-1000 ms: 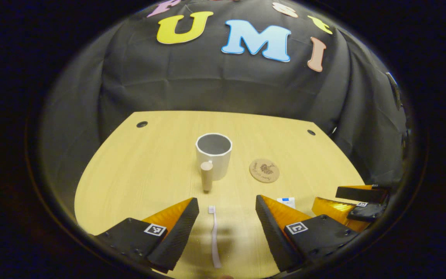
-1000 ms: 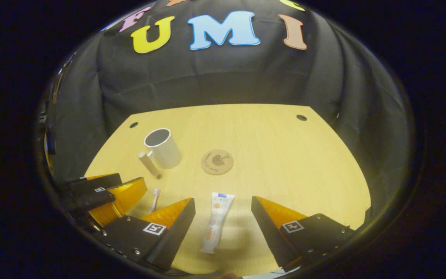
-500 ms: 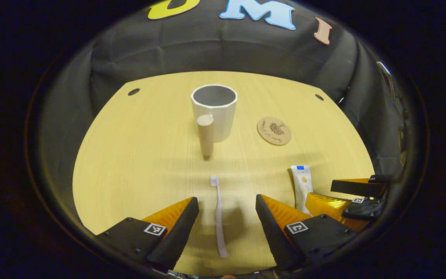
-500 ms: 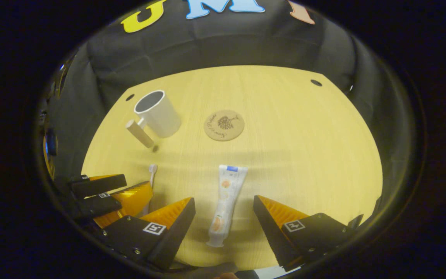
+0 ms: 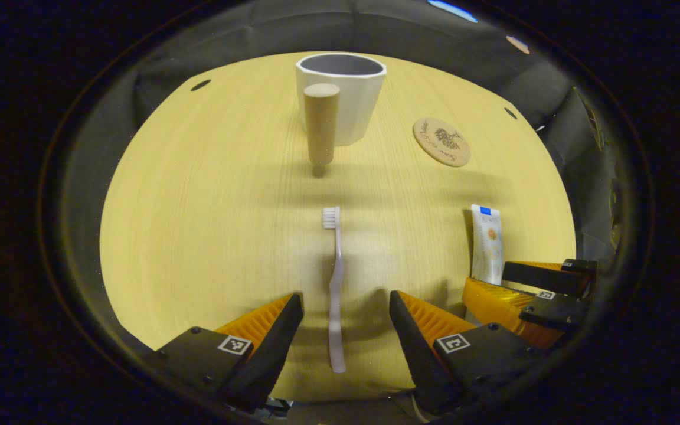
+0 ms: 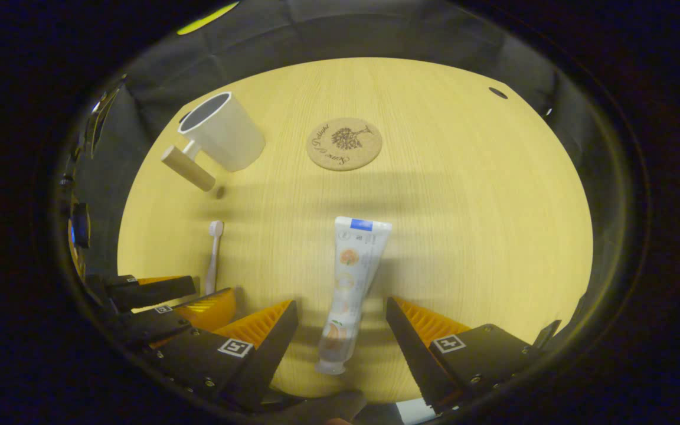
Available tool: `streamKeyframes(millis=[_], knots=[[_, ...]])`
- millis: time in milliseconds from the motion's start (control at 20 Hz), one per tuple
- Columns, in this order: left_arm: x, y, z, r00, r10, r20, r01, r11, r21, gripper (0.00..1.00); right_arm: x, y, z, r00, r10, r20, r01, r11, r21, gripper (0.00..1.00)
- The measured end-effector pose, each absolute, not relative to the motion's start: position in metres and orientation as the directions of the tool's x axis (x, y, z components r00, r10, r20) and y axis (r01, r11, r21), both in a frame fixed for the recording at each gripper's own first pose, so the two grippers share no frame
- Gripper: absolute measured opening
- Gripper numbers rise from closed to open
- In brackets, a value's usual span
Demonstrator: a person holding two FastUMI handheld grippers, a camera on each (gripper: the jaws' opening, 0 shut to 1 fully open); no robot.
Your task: Put the toothbrush and toothpaste on the desktop into the cup, then pick up the cup and place it on the coaster on the desktop.
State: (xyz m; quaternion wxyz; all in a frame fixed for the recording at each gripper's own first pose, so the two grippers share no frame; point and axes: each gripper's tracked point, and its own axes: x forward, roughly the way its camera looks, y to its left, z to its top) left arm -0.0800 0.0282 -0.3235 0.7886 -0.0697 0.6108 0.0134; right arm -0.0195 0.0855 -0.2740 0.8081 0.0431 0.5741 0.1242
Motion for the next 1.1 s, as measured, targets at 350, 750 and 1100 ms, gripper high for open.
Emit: streamKeyframes(millis=[350,750,1100], knots=[[-0.082,0.04,-0.33,0.214,-0.008,-0.977,-0.085,0.996,-0.026,0.84,-0.018,0.081,-0.287,0.279,0.221,-0.934,-0.161,0.97,0.181,0.95],[-0.082,0.037,-0.331,0.226,0.015,-0.974,-0.063,0.998,0.001,0.35,-0.017,0.069,-0.291,0.29,0.178,-0.94,-0.148,0.979,0.14,0.53],[-0.078,0.034,-0.332,0.262,-0.02,-0.965,-0.053,0.998,-0.035,0.11,-0.02,0.071,-0.288,0.296,0.258,-0.92,-0.094,0.966,0.241,0.21]])
